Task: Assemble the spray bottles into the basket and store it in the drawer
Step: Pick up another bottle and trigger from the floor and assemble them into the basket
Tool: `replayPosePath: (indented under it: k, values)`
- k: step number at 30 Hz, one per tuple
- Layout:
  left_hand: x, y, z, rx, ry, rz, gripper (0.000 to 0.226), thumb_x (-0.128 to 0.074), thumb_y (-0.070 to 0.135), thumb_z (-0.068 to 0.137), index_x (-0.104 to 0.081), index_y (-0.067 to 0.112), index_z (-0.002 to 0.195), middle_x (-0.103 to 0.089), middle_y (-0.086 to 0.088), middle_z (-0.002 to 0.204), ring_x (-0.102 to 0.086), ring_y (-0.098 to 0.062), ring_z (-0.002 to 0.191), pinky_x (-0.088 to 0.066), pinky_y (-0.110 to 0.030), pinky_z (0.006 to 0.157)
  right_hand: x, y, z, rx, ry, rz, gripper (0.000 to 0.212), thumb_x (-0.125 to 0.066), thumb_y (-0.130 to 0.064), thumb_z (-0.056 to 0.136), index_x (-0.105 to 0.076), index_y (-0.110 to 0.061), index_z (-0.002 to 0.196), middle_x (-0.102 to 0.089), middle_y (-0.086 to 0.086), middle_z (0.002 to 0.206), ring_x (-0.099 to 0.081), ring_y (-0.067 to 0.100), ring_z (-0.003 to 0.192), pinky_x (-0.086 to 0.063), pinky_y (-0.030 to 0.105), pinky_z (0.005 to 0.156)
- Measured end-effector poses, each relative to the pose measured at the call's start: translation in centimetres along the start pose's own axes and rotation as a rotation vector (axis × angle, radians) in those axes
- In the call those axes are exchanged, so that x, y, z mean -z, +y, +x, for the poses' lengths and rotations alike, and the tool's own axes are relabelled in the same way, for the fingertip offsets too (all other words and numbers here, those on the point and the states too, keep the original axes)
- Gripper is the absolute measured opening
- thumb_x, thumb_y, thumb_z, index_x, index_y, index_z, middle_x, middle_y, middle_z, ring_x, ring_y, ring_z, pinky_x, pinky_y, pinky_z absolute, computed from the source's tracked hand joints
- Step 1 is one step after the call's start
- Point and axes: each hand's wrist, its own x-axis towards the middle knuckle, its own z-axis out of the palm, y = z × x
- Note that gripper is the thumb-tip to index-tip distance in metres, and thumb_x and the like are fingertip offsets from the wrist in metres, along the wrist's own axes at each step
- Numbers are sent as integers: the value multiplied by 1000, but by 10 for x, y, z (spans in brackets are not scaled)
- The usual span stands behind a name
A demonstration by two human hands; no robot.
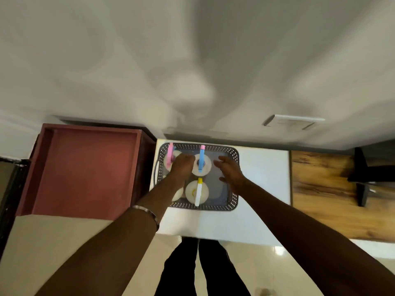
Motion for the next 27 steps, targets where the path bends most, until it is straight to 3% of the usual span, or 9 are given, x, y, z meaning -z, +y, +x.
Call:
replayPosePath:
  k: [2, 4, 6, 8, 10, 13, 19, 24, 27]
  values:
    - [1, 5, -15, -65, 12, 12, 35, -44, 21, 97, -61, -1, 119, -63, -20, 122, -52, -21, 91, -45, -26, 65, 8, 2, -18, 26, 27, 13, 56, -63, -29, 95, -43, -15, 146, -47, 10, 146, -47, 25, 127, -45, 42, 97]
    - [0, 4, -28, -129, 62, 76, 26, -43, 21, 94, -65, 8, 91, -65, -17, 96, -50, -20, 81, -36, -28, 58, 15, 7, -34, 50, 49, 20, 55, -64, -28, 95, -45, -14, 144, -49, 10, 144, -49, 27, 129, -46, 42, 96]
    - [-1, -1, -41, -196, 131, 123, 25, -43, 24, 93, -56, 18, 72, -57, -4, 80, -50, -19, 78, -33, -30, 63, 23, 16, -50, 90, 74, 7, 52, -64, -28, 94, -49, -13, 141, -53, 9, 140, -53, 27, 127, -48, 42, 92]
    - [-1, -9, -57, -290, 193, 143, 18, -47, 27, 93, -62, 19, 87, -63, 2, 89, -54, -16, 83, -36, -27, 71, 30, 28, -68, 134, 114, -15, 50, -65, -28, 93, -51, -13, 139, -57, 6, 134, -57, 25, 119, -49, 40, 89]
    - [-2, -25, -76, -397, 225, 168, 21, -53, 26, 93, -64, 14, 106, -67, 1, 104, -59, -16, 93, -43, -27, 79, 37, 48, -88, 157, 160, -3, 48, -66, -28, 93, -53, -12, 136, -59, 6, 130, -58, 23, 116, -51, 41, 96]
    - [-3, -54, -105, -542, 245, 139, 26, -59, 24, 90, -63, 10, 112, -67, -6, 115, -63, -22, 107, -49, -37, 94, 44, 85, -123, 177, 215, 18, 37, -66, -28, 93, -56, -17, 127, -64, 4, 118, -60, 20, 106, -50, 41, 96]
    - [-11, -131, -175, -974, 376, 325, 18, -64, 27, 85, -63, 13, 97, -64, -4, 97, -60, -18, 91, -48, -34, 81, 56, 183, -199, 129, 289, 89, 48, -66, -33, 92, -54, -17, 135, -62, -6, 100, -57, 9, 86, -51, 34, 83]
    - [-38, -190, -217, -1033, 253, 390, 18, -63, 31, 86, -61, 15, 95, -61, -1, 91, -59, -17, 84, -48, -32, 75, 73, 280, -262, 87, 363, 185, 42, -67, -30, 91, -57, -16, 130, -63, -2, 104, -58, 11, 87, -51, 30, 75]
    - [-58, -236, -243, -1012, 155, 457, 22, -62, 37, 86, -62, 19, 97, -63, 4, 93, -59, -10, 85, -46, -26, 77, 86, 343, -299, 55, 397, 218, 41, -66, -28, 91, -57, -16, 129, -62, 1, 112, -59, 15, 94, -52, 32, 79]
